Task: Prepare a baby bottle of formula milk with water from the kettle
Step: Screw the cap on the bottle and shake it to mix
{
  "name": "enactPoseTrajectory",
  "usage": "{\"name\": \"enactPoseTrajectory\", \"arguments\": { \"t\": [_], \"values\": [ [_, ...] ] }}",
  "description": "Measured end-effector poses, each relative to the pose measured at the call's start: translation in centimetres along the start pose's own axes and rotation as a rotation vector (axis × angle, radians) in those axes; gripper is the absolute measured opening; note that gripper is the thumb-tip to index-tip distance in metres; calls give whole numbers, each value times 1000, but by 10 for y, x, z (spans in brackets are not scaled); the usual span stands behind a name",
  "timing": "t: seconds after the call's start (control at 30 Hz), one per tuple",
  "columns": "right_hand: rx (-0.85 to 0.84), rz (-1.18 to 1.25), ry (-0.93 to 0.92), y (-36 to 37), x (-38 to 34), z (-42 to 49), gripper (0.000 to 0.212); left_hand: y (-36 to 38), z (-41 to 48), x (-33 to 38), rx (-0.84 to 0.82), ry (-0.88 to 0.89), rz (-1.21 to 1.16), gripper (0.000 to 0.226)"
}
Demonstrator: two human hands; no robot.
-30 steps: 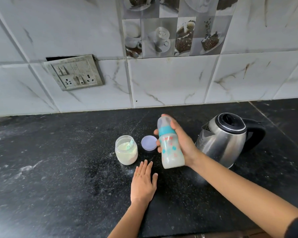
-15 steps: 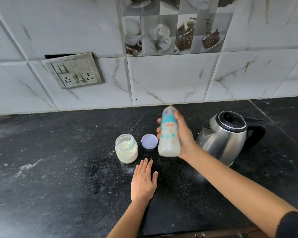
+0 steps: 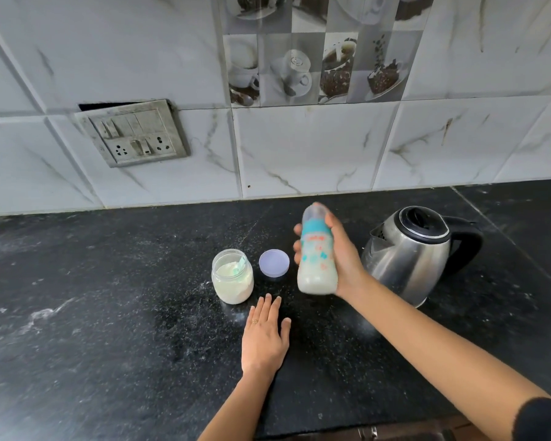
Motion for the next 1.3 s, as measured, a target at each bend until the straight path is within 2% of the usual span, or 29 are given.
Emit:
{"name": "enactPoseTrajectory", "arguments": {
  "t": [0.1, 0.23, 0.4, 0.57, 0.7, 0.87, 1.03, 1.1, 1.2, 1.3],
  "values": [
    [50, 114, -10, -1, -12, 2, 40, -1, -1, 0, 6, -2, -12, 73],
    [-82, -145, -34, 7, 8, -16, 31, 1, 0, -2, -10, -2, 5, 75],
    [28, 162, 28, -1, -9, -1, 43, 1, 0, -2, -9, 1, 10, 75],
    [-30, -131, -66, 0, 6, -16, 30, 1, 0, -2, -15, 3, 15, 76],
    [81, 165, -39, -3, -10, -3, 39, 1, 0, -2, -13, 1, 4, 75],
    [-119, -161, -102, 16, 7, -23, 30, -2, 0, 0, -10, 3, -8, 76],
    [20, 113, -62, 2, -12, -1, 54, -2, 0, -1, -11, 3, 1, 71],
    [-34, 5, -28, 4, 1, -5, 45, -3, 0, -1, -13, 5, -1, 74],
    [-93, -132, -69, 12, 4, -17, 34, -3, -1, 0, -9, 10, -6, 76],
    [26, 89, -26, 0, -12, 1, 40, -2, 0, -1, -1, 7, -17, 73]
  ]
}}
Point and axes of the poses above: each hand's wrist, its own z-axis towards the middle knuckle, its own y-axis out of the palm, x = y × z, the point moved 10 cm from there along z, towards the middle knuckle, and after that the axes turned 3 degrees about x, right-handed, at the moved point
